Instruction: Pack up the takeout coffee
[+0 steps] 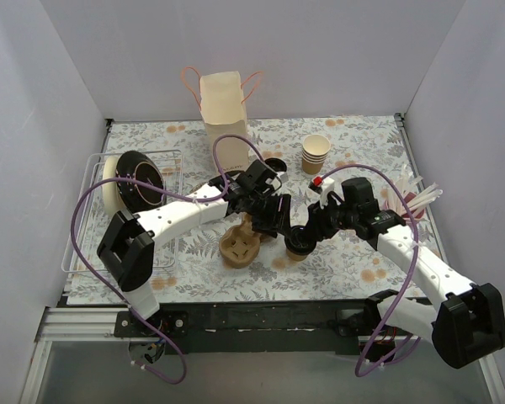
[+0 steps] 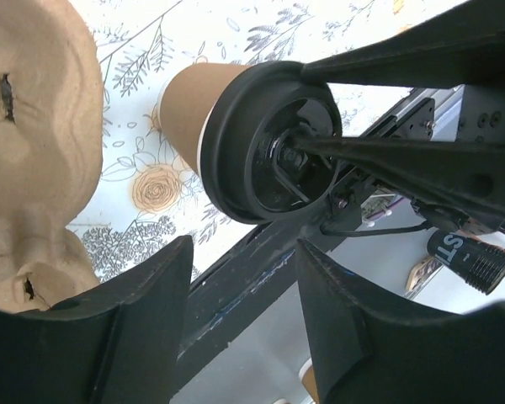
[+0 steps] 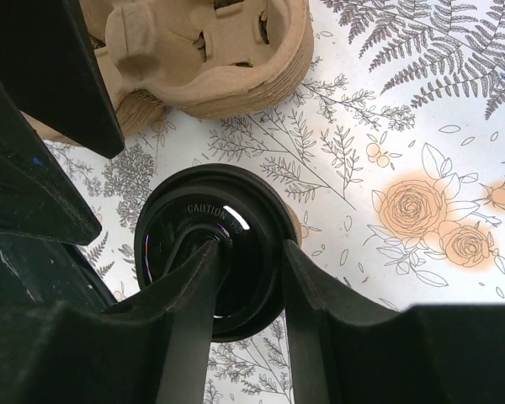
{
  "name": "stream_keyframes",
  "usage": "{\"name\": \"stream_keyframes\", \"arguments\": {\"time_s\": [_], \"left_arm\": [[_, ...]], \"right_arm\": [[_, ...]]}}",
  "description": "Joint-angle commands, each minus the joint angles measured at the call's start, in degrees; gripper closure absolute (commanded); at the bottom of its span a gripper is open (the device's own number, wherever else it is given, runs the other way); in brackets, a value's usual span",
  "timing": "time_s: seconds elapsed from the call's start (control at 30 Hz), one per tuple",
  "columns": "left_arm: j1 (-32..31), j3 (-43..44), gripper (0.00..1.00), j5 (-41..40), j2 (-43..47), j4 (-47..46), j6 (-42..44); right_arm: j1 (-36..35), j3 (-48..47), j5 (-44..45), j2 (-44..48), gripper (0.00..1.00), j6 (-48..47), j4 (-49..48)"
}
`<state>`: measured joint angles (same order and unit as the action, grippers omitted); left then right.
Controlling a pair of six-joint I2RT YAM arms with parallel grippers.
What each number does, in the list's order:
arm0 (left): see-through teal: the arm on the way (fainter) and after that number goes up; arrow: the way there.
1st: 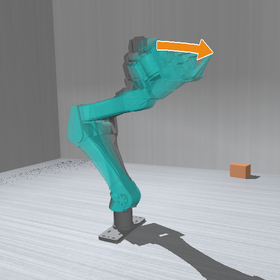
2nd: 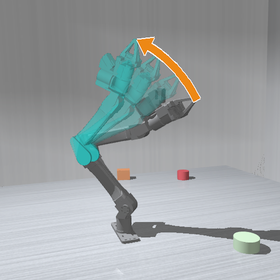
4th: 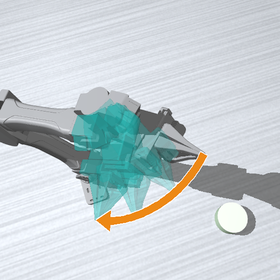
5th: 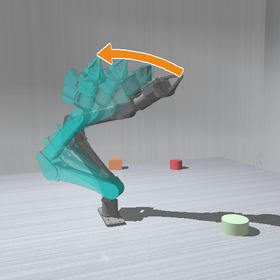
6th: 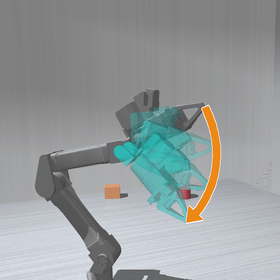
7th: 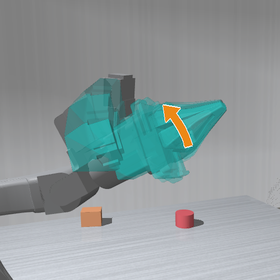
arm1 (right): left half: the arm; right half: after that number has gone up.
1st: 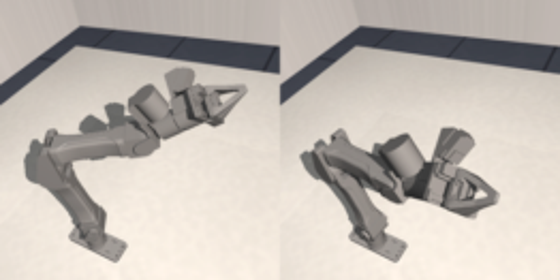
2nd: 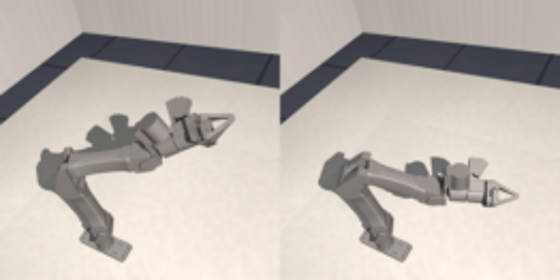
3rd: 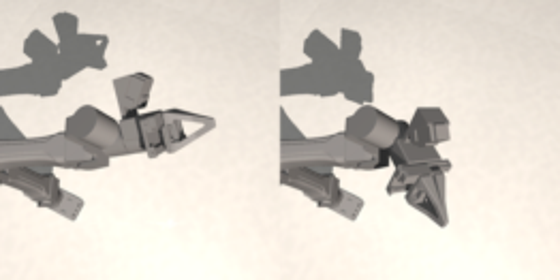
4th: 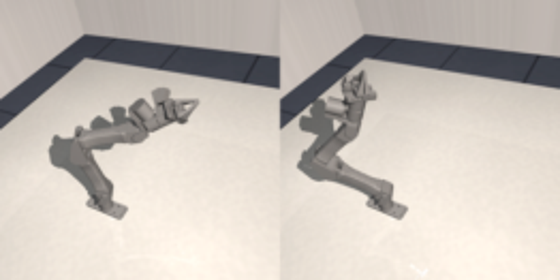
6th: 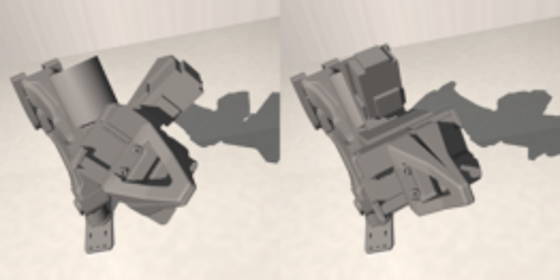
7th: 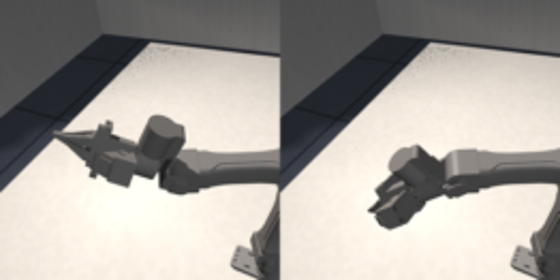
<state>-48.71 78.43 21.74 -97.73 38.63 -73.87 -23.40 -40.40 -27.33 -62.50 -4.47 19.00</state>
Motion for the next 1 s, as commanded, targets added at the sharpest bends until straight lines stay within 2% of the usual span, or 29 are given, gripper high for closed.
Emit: {"name": "stream_keyframes", "arguments": {"time_s": [0.0,0.17,0.47,0.63,0.67,0.8,0.97], "left_arm": [[0.63,3.3,0.48,0.5,0.53,-1.98,2.41],[2.12,6.81,0.48,0.33,-2.81,-1.63,5.22],[3.18,5.68,0.48,3.13,-4.57,-5.4,8.3],[3.09,3.83,0.48,6.12,-4.31,-8.48,10.32],[3.09,3.4,0.48,6.91,-4.31,-8.83,10.41],[3.09,1.73,0.48,8.32,-4.39,-10.68,10.5],[3.01,-0.12,0.53,8.85,-5.54,-11.21,11.11]], "right_arm": [[-0.24,-1.78,0.88,1.59,0.53,-0.72,-0.11],[-0.24,-3.28,2.28,2.64,0.45,-0.19,1.56],[-0.24,-4.95,5.0,6.77,0.4,4.02,2.53],[-0.07,-6.35,11.15,9.5,0.42,17.01,7.16],[-0.16,-6.01,11.94,10.72,0.44,22.26,7.88],[-0.16,-0.93,10.2,16.26,0.5,34.22,8.95],[-0.16,5.59,9.57,24.16,0.56,42.34,6.66]]}}
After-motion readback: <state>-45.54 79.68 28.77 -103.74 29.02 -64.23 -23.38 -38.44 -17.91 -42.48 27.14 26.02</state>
